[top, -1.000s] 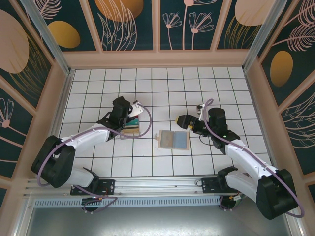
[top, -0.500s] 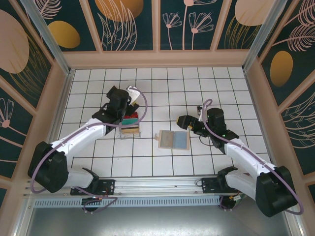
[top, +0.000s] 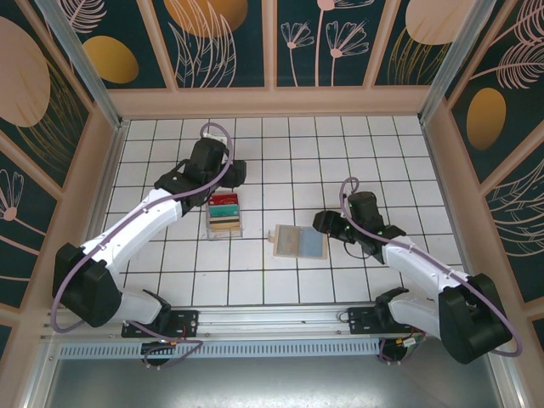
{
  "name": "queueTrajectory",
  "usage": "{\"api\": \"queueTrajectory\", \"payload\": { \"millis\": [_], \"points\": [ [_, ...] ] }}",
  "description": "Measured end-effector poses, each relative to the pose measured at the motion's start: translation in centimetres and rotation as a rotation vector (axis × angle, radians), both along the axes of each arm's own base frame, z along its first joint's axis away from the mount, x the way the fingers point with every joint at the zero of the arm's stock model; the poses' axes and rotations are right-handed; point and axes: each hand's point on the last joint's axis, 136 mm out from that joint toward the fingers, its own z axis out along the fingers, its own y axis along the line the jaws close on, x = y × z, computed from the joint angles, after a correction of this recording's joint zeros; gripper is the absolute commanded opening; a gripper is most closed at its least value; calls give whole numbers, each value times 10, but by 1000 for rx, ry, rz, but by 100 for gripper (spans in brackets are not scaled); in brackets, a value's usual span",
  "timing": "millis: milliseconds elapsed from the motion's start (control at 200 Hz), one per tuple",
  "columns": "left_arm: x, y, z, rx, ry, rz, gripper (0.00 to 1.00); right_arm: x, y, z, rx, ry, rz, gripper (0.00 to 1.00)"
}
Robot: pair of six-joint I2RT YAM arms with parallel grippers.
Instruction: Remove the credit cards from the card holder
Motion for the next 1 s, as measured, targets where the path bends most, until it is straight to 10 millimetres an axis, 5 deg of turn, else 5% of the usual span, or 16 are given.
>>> {"api": "queueTrajectory", "payload": {
  "millis": [200, 651, 1001],
  "points": [
    [-36, -29, -44, -167, 185, 0, 73, -18, -8, -30, -49, 86, -10, 39],
    [-98, -116, -89, -304, 397, -127, 55, -40, -15, -64, -117, 183, -18, 29],
    [-125, -132, -144, -242, 551, -166, 50, -39, -15, -68, -133, 190, -55, 24]
  ]
}}
